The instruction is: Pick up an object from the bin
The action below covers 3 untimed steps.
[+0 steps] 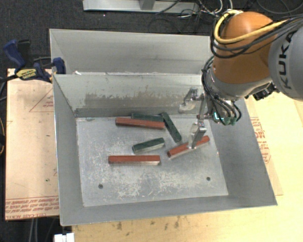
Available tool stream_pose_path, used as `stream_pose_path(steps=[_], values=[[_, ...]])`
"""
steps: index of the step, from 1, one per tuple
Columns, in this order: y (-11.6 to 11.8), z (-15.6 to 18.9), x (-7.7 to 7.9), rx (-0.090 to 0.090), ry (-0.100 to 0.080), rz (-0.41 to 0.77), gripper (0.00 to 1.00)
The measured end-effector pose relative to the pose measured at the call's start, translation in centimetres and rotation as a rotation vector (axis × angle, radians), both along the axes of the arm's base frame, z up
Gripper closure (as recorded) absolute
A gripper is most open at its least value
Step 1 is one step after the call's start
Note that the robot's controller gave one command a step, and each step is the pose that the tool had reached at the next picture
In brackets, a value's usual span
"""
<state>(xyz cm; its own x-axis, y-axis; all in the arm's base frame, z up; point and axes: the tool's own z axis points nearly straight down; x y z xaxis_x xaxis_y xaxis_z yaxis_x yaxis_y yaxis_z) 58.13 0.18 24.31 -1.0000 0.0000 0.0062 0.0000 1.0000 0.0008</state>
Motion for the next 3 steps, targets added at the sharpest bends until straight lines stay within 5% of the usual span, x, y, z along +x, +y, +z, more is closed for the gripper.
stream_pose_path(steps=[1, 2, 3], values=[[0.0, 0.4, 0.1, 0.0, -0.008, 0.0, 0.0], [-0.3, -4.8, 0.7, 0.0, -0.014, -0.029, 0.0], [0.9, -16.5, -0.2, 0.002, -0.019, -0.174, 1.0]])
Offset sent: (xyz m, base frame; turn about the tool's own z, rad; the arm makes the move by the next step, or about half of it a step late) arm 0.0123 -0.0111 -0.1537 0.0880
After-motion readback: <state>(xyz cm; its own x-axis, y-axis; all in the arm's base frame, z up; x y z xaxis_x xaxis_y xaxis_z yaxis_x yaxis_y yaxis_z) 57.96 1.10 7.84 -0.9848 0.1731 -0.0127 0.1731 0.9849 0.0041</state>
